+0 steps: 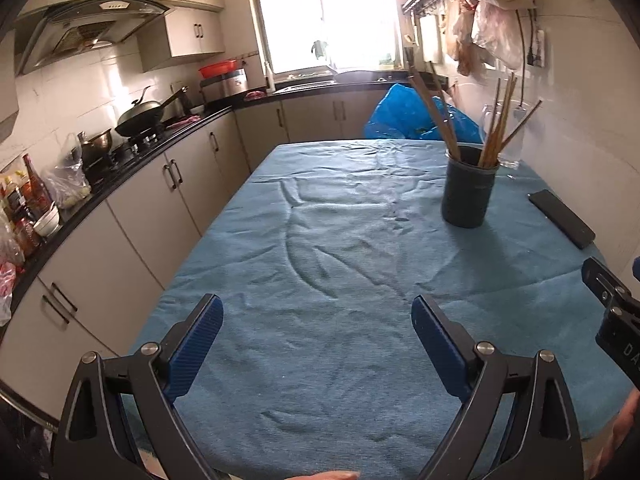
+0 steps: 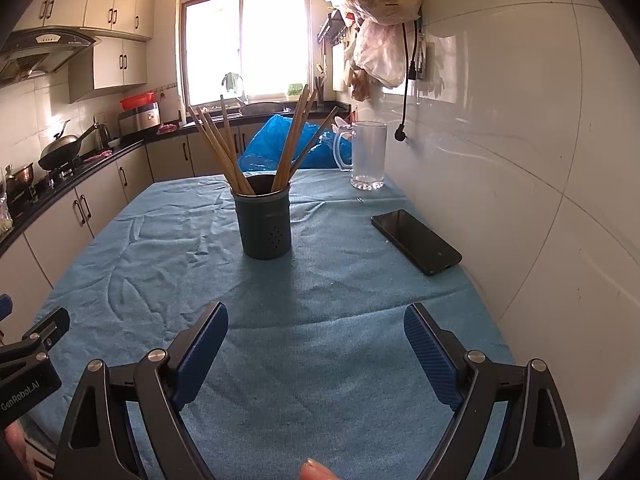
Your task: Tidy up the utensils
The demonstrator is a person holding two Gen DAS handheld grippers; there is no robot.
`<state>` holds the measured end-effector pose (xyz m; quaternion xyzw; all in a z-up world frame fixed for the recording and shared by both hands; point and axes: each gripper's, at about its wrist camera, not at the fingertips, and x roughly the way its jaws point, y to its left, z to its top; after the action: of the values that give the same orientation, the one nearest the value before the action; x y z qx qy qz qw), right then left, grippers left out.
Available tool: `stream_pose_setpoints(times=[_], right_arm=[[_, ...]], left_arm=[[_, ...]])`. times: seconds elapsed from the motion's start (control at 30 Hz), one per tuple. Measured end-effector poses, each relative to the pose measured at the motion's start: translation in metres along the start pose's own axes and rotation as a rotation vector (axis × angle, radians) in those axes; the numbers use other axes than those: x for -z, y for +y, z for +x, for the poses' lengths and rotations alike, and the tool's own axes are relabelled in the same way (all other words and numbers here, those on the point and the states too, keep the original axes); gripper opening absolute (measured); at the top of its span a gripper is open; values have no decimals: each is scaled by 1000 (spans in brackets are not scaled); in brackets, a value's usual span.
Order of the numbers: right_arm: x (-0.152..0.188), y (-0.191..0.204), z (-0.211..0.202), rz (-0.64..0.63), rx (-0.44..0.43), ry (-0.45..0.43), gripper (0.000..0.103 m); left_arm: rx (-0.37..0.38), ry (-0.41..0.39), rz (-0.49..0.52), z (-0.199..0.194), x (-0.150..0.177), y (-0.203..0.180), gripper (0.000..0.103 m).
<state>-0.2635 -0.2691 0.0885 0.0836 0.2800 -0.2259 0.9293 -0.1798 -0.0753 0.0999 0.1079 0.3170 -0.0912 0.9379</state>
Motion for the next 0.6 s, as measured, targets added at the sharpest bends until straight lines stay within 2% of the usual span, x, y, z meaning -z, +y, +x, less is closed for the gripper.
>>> stream_pose_setpoints(times=[0.6], right_arm=[[1,8,40,-29,23,75,93]], left_arm=[[10,82,0,37,-2,-1,94]])
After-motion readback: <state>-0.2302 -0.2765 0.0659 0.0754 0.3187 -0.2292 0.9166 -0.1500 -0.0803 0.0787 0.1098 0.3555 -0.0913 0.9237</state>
